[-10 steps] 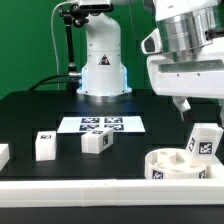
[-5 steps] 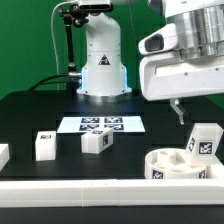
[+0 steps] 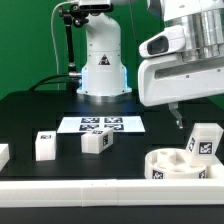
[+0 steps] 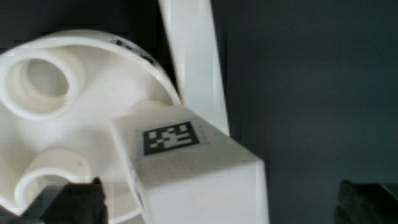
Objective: Assemble stool
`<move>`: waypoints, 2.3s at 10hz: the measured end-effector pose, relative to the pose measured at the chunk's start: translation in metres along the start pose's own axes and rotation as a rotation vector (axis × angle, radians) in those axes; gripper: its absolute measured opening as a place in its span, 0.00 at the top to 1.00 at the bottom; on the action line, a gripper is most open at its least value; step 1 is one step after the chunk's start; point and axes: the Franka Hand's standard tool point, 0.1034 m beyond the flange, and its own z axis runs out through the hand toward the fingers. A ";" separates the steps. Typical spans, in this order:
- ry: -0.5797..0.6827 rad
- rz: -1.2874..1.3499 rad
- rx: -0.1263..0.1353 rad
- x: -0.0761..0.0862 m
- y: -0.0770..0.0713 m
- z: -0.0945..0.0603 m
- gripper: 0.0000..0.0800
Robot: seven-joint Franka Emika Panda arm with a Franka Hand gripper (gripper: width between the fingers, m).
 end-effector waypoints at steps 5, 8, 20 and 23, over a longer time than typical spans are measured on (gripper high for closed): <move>0.002 -0.588 -0.055 0.000 0.003 0.001 0.19; -0.008 -0.745 -0.070 0.001 0.007 0.001 0.19; -0.081 -1.389 -0.160 0.010 0.006 0.010 0.50; -0.080 -1.388 -0.160 0.010 0.006 0.010 0.58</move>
Offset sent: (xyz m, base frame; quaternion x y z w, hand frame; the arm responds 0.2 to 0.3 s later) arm -0.0007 -0.0003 -0.0007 -0.0153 0.0020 -0.2389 0.9709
